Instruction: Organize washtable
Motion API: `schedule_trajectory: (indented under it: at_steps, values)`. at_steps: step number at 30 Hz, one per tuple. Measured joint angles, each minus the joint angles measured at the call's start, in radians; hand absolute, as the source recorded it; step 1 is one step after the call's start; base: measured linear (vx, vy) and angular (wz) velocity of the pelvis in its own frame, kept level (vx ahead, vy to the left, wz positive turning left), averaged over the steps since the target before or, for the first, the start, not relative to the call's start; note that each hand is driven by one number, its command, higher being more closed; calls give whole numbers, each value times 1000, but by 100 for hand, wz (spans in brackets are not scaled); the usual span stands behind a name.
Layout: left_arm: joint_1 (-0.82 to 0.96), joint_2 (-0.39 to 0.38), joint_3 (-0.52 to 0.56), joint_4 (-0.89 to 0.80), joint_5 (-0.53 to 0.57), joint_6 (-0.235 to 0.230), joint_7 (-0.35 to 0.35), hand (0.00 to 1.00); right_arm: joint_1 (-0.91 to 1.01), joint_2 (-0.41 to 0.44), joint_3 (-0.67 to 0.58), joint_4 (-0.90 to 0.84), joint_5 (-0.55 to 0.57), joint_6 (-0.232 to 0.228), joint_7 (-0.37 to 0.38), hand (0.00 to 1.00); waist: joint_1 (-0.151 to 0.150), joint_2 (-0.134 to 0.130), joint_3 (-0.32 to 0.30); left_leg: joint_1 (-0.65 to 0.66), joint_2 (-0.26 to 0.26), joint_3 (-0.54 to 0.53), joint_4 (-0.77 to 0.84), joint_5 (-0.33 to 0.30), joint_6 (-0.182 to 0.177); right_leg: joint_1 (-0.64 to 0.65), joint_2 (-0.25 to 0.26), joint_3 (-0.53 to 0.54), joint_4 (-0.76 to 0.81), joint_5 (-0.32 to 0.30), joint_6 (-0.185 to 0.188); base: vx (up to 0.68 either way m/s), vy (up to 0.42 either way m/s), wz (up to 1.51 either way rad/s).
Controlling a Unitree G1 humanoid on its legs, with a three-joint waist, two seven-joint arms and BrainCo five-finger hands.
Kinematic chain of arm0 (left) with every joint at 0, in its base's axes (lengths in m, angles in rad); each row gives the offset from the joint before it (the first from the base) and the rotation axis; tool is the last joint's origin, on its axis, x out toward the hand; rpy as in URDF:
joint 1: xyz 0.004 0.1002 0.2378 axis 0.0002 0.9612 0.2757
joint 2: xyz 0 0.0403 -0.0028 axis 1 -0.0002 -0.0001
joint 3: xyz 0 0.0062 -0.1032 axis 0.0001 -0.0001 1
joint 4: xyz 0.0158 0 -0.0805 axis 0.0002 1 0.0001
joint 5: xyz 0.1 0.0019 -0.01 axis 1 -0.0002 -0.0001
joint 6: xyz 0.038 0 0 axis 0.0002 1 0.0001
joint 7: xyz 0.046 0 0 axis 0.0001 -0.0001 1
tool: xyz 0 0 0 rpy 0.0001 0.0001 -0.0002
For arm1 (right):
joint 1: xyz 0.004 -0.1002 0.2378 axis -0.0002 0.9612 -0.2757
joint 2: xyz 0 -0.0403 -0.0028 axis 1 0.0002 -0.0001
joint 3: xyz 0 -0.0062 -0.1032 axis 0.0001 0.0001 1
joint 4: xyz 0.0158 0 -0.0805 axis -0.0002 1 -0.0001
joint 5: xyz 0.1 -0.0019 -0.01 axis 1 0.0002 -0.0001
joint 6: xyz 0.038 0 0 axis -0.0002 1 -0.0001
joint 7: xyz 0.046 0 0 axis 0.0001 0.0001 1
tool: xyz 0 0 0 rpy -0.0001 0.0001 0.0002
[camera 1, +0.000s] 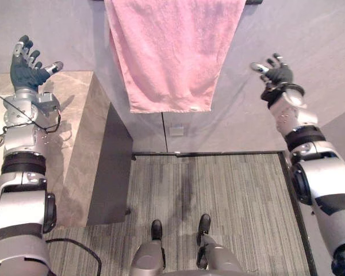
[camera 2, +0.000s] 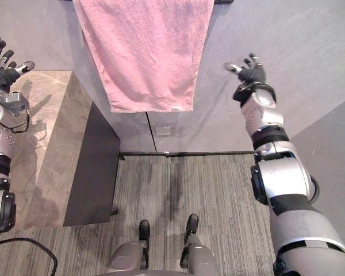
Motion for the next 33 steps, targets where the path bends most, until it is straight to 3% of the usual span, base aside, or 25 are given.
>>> schedule_trajectory:
  at_steps: [5, 8, 12, 18, 19, 26, 33]
  values:
    - [69, 0, 23, -88, 8, 0, 21, 0, 83, -78, -64, -267, -97, -72, -81, 0, -19, 0, -53, 36, 0, -3, -13, 0, 0, 30, -4, -1, 0, -9, 6, 62, 18, -2]
    - [142, 0, 16, -203, -3, -4, 11, 0, 95, -126, -59, -387, -96, -123, -74, 0, -38, 1, -90, 48, -1, -3, -19, 0, 0, 39, -6, -1, 0, -12, 8, 26, 16, -1]
    - [233, 0, -47, -381, -47, -12, -58, 0, 176, -157, 37, -538, -66, -175, 2, 0, -39, 1, -110, 83, 3, -3, -37, -3, -2, 75, -4, -4, -4, -25, 9, -9, 11, 1]
    - [252, 0, -128, -447, -82, -14, -112, 0, 208, -154, 265, -582, -22, -176, 118, 0, -33, 5, -128, 96, 6, -3, -65, 1, -2, 72, -5, -3, -5, -38, 11, -9, -1, 2]
    - [252, 0, -181, -448, -82, -13, -118, 0, 207, -148, 343, -586, 0, -170, 144, 0, -32, 9, -135, 96, 7, -3, -79, 9, -3, 66, -4, -7, -5, -38, 11, 4, -4, 5]
    - [237, -5, -347, -456, -113, -8, -138, 0, 182, -78, 549, -589, 17, -146, 171, 0, -32, 13, -141, 69, 12, -3, -74, 20, -12, 42, 0, -19, -4, -30, 11, 36, 6, 3]
    - [158, -39, -424, -398, -160, 1, -140, 0, 82, -68, 637, -551, 64, -144, 191, 0, -31, 14, -141, 49, 3, -5, -72, 24, -9, 27, -2, -25, -4, -26, 6, 52, 31, 2]
